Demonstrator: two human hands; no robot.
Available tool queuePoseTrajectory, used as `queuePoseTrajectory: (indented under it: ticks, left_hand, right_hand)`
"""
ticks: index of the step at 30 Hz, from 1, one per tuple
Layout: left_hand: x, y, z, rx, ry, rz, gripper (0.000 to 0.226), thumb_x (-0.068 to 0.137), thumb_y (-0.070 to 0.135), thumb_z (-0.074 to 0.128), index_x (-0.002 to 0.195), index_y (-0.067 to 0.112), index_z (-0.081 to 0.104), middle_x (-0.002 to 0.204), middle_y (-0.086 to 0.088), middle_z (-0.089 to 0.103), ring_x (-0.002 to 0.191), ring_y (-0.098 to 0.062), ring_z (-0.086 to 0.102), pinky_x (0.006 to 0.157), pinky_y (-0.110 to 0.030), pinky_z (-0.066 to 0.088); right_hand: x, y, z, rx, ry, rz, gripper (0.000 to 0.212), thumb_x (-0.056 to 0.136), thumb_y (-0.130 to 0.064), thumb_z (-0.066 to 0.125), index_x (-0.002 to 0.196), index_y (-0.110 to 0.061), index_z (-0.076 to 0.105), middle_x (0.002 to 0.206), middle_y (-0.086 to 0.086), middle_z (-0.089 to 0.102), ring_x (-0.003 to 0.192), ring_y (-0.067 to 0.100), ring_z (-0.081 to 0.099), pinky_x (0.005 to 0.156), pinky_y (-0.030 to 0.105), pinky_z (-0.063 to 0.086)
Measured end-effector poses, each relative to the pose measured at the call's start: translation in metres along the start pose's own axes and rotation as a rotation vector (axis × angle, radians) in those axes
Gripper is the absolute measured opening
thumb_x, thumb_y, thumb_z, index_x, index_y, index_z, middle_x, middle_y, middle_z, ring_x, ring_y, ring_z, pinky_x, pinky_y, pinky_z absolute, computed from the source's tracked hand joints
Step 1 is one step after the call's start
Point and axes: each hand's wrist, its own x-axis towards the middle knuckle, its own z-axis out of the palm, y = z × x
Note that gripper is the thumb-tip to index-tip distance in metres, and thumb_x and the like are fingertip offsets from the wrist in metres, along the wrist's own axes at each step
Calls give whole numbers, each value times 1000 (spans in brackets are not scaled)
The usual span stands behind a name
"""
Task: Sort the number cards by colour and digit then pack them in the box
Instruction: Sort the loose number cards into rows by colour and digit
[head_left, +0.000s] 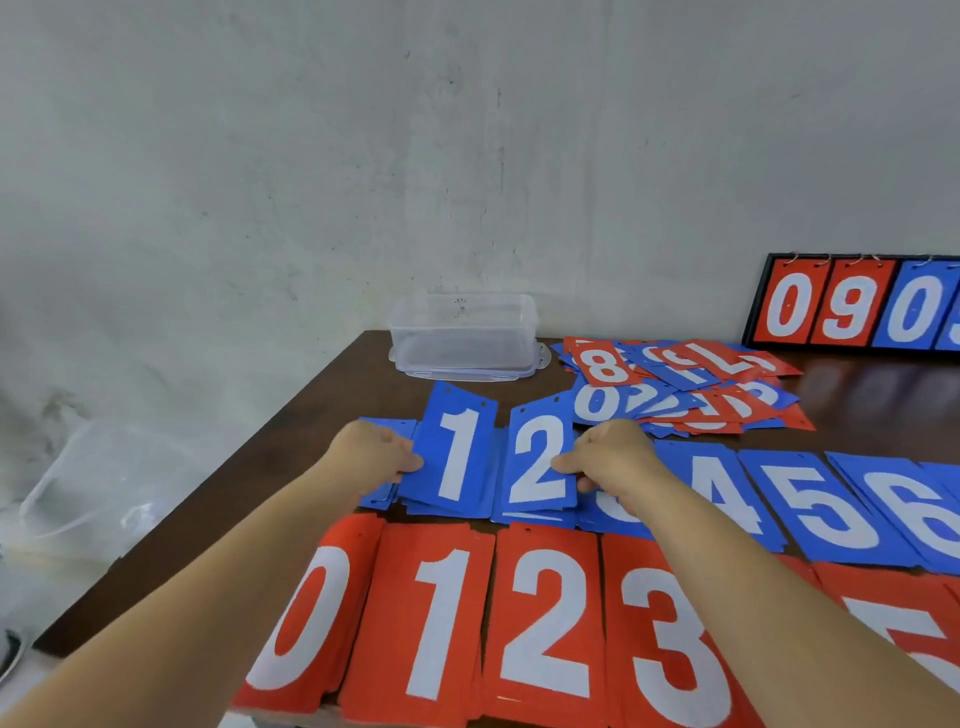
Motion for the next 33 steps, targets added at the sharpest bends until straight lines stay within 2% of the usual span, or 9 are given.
queuePoseTrajectory:
  ticks: [1, 4, 6, 10, 14, 17, 24, 29, 33]
  left_hand:
    - [6, -2, 4, 49, -1, 3, 16, 84, 9, 69, 72, 12, 60, 74, -5, 60, 74, -22, 59, 73, -32, 53]
    - [15, -7, 15, 301, 59, 49, 25, 79, 8, 67, 62, 12, 48, 63, -4, 50, 56, -19, 46, 51, -24, 37]
    - [12, -6, 20, 489, 132, 80, 31, 74, 13, 63, 58, 15, 37, 53, 1, 40, 49, -17, 38, 47, -22, 29]
    - [7, 1, 21, 755, 184, 116, 27, 74, 28, 64, 64, 18, 41, 57, 5, 43, 50, -13, 41, 49, -21, 31]
    - [5, 3, 18, 877, 211, 163, 27, 75, 33, 64, 65, 20, 42, 58, 7, 44, 49, -10, 40, 47, -20, 30]
    - [4, 4, 16, 914, 212, 191, 22, 75, 31, 63, 68, 21, 45, 62, 7, 48, 50, -10, 42, 46, -20, 29]
    - [3, 21, 26, 792, 165, 288, 12, 79, 30, 61, 82, 19, 56, 76, 5, 60, 59, -11, 49, 47, -23, 31]
    - [2, 49, 49, 718, 127, 346, 14, 79, 31, 64, 90, 21, 65, 87, 5, 69, 80, -16, 65, 55, -23, 42]
    - [2, 76, 77, 689, 109, 353, 16, 80, 32, 66, 91, 20, 69, 91, 4, 70, 80, -16, 64, 61, -25, 45]
  right_hand:
    - [4, 2, 3, -72, 22, 7, 28, 79, -20, 78, 69, -8, 54, 69, 9, 65, 63, 21, 62, 68, 35, 53]
    - [9, 4, 9, -302, 78, 9, 35, 76, -31, 79, 69, -12, 51, 66, 4, 60, 66, 20, 58, 57, 28, 44]
    - [10, 3, 13, -429, 109, 9, 38, 75, -37, 79, 72, -14, 49, 67, 1, 55, 65, 18, 55, 51, 26, 39]
    - [8, -2, 19, -578, 164, 29, 41, 75, -43, 78, 84, -16, 49, 71, -2, 50, 69, 16, 52, 56, 27, 40]
    - [4, -4, 20, -644, 202, 27, 43, 75, -48, 77, 76, -18, 46, 71, -3, 48, 68, 14, 51, 52, 25, 36]
    - [3, -5, 21, -667, 207, 38, 48, 74, -53, 75, 71, -20, 40, 70, -3, 47, 70, 15, 51, 48, 25, 31]
    - [8, 6, 7, -537, 243, 72, 41, 78, -54, 70, 90, -17, 58, 71, -3, 54, 65, 14, 53, 49, 26, 34]
    - [9, 26, -33, -475, 247, 124, 31, 83, -48, 68, 85, -18, 62, 69, -2, 59, 63, 15, 54, 51, 25, 36]
    - [21, 47, -64, -468, 272, 126, 27, 86, -41, 66, 76, -17, 60, 70, -1, 62, 60, 17, 56, 53, 24, 39]
